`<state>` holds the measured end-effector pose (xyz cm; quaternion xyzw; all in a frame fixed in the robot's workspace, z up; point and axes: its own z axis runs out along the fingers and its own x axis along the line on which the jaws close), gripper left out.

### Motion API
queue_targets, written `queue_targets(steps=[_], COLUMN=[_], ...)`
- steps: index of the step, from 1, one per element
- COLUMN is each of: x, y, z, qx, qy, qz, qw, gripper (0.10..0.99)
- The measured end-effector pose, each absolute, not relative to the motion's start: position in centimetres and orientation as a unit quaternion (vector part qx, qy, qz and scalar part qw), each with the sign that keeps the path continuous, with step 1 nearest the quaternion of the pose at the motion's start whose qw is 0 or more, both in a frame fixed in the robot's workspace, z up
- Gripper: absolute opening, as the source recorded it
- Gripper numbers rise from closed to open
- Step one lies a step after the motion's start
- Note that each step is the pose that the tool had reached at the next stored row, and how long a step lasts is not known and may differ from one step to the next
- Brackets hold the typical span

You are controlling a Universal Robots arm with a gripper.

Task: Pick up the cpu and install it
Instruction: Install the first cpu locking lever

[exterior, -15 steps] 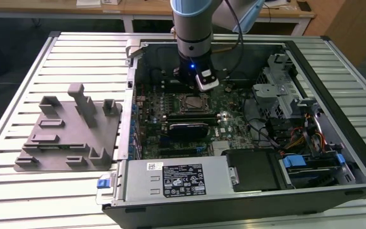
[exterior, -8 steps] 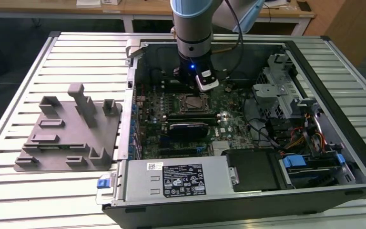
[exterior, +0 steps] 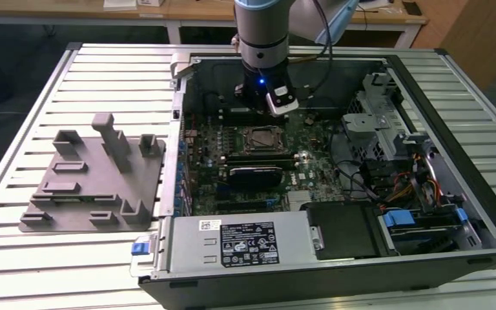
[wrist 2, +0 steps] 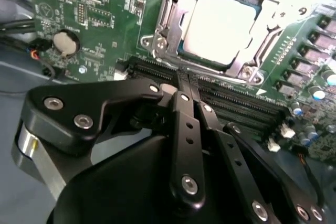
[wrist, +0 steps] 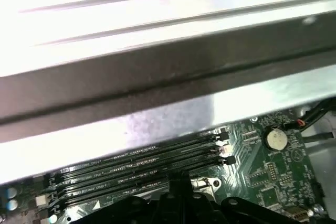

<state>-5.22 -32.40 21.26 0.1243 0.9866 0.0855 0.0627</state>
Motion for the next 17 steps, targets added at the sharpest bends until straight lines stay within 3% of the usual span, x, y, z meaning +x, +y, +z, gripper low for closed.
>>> queue_targets(steps=[17], x=[-5.22], y=[-32.51], z=[21.41], qx=[0.124], qy=[0.987], qz=[0.077], qw=[0.06], gripper=[0.106])
